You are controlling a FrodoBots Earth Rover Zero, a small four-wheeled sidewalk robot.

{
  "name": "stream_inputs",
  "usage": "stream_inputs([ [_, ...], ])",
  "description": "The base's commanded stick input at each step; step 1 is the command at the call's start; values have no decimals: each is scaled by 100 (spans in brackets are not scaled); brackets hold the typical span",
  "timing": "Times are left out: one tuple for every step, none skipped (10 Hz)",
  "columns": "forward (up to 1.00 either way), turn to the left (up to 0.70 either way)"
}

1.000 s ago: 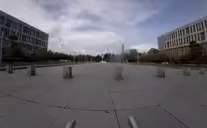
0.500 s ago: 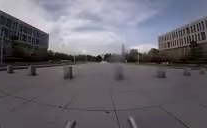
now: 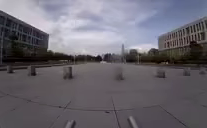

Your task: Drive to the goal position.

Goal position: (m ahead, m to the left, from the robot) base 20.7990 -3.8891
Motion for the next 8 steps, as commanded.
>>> stream_inputs([
  [100,24],
  [100,27],
  [100,27],
  [100,8],
  [100,16],
  [100,27],
  [100,27],
  [100,27],
])
